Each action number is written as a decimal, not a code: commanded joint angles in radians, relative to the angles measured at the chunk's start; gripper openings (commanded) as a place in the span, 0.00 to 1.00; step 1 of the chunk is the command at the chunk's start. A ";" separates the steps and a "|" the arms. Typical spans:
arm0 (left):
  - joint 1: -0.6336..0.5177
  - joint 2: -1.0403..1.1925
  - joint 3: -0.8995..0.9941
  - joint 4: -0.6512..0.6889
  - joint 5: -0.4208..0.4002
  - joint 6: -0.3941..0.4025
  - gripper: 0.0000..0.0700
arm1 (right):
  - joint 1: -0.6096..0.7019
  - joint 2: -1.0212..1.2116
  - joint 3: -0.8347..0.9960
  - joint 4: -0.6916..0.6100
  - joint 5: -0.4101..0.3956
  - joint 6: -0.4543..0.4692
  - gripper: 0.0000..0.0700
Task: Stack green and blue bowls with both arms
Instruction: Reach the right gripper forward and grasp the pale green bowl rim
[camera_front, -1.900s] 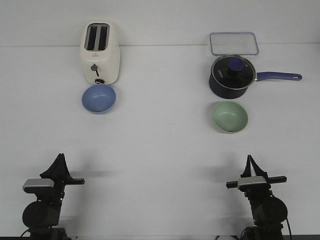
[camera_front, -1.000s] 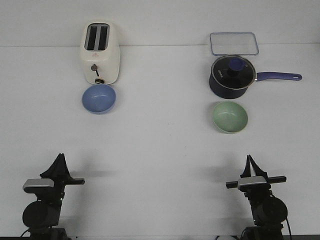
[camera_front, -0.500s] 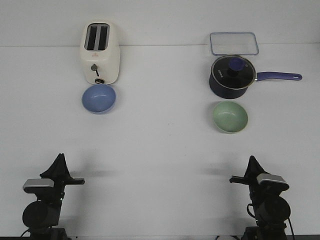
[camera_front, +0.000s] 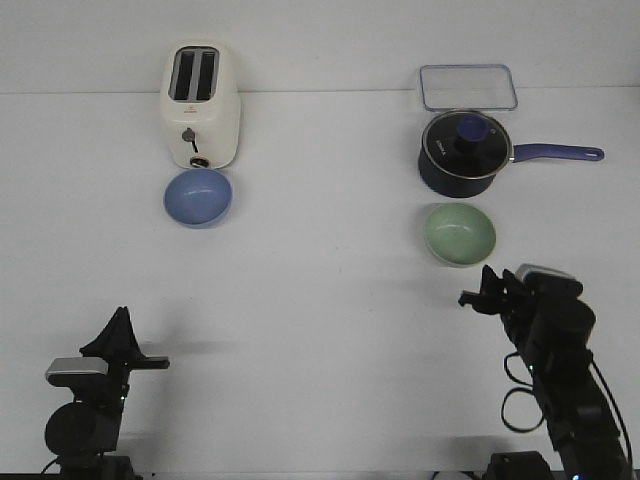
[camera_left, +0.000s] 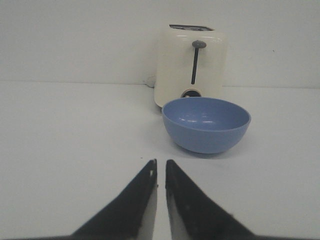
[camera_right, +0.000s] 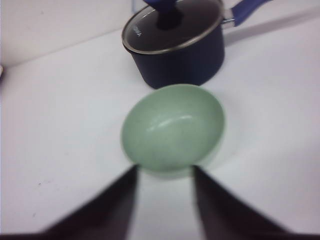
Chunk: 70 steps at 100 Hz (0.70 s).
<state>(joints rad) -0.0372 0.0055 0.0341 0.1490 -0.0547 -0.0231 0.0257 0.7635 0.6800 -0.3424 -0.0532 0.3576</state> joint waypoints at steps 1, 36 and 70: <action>0.000 -0.002 -0.020 0.010 0.000 0.012 0.02 | 0.000 0.113 0.086 -0.027 0.001 -0.053 0.62; 0.000 -0.002 -0.020 0.010 0.000 0.012 0.02 | -0.066 0.590 0.410 -0.092 0.053 -0.177 0.68; 0.000 -0.002 -0.020 0.010 0.000 0.012 0.02 | -0.106 0.888 0.506 -0.118 0.013 -0.211 0.67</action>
<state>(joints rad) -0.0372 0.0055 0.0341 0.1490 -0.0547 -0.0231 -0.0792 1.6123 1.1625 -0.4610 -0.0345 0.1604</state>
